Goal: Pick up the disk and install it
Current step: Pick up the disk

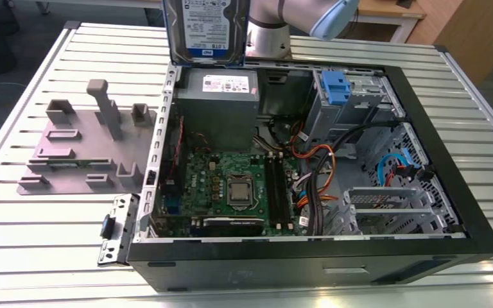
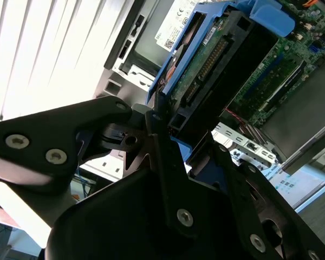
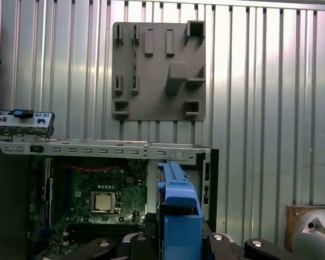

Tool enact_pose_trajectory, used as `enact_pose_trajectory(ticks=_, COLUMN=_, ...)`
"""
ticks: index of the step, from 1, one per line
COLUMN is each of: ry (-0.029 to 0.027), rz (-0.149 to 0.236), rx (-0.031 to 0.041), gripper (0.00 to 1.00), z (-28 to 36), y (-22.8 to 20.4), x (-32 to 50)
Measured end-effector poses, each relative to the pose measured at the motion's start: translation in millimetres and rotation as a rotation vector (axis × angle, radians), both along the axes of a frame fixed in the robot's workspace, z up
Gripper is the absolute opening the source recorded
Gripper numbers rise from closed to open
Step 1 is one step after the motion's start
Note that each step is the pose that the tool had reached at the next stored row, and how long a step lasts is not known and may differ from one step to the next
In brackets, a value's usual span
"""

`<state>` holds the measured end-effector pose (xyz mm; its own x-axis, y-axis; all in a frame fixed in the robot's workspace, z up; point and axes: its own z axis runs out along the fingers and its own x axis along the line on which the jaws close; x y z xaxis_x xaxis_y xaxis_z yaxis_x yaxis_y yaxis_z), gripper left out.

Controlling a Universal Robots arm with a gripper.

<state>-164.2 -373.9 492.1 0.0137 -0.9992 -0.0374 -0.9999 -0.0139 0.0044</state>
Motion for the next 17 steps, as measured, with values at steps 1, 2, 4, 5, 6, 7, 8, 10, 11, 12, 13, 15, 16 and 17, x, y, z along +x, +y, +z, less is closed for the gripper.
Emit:
enact_pose_trajectory(ticks=1, ry=0.0000, rz=0.000, rx=0.0001, gripper=0.36, z=0.0, y=-0.2, x=0.0)
enact_pose_trajectory(ticks=2, ry=0.0001, rz=0.000, rx=0.0000, gripper=0.36, z=0.0, y=-0.5, x=0.0)
enact_pose_trajectory(ticks=4, ry=0.0000, rz=0.000, rx=0.0000, gripper=0.36, z=0.0, y=-0.9, x=0.0)
enact_pose_trajectory(ticks=5, ry=0.0001, rz=0.000, rx=0.0000, gripper=0.36, z=0.0, y=-1.1, x=0.0)
enact_pose_trajectory(ticks=6, ry=0.0001, rz=0.000, rx=0.0000, gripper=0.36, z=0.0, y=-1.4, x=0.0)
enact_pose_trajectory(ticks=7, ry=0.0000, rz=0.000, rx=0.0000, gripper=0.36, z=0.0, y=-1.7, x=0.0)
enact_pose_trajectory(ticks=8, ry=0.0000, rz=0.000, rx=0.0000, gripper=0.36, z=0.0, y=-1.9, x=0.0)
enact_pose_trajectory(ticks=10, ry=0.0000, rz=0.000, rx=0.0000, gripper=0.36, z=0.0, y=-2.4, x=0.0)
enact_pose_trajectory(ticks=11, ry=0.0001, rz=0.000, rx=-0.0001, gripper=0.36, z=0.0, y=-2.6, x=0.0)
enact_pose_trajectory(ticks=12, ry=0.0001, rz=0.000, rx=0.0000, gripper=0.36, z=0.0, y=-2.9, x=0.0)
enact_pose_trajectory(ticks=13, ry=0.0001, rz=0.000, rx=-0.0001, gripper=0.36, z=0.0, y=-3.1, x=0.0)
enact_pose_trajectory(ticks=15, ry=0.0000, rz=0.000, rx=0.0001, gripper=0.36, z=0.0, y=-3.6, x=0.0)
enact_pose_trajectory(ticks=16, ry=0.0000, rz=0.000, rx=0.0000, gripper=0.36, z=0.0, y=-3.9, x=0.0)
enact_pose_trajectory(ticks=17, ry=0.0000, rz=0.000, rx=0.0000, gripper=0.36, z=0.0, y=-4.2, x=0.0)
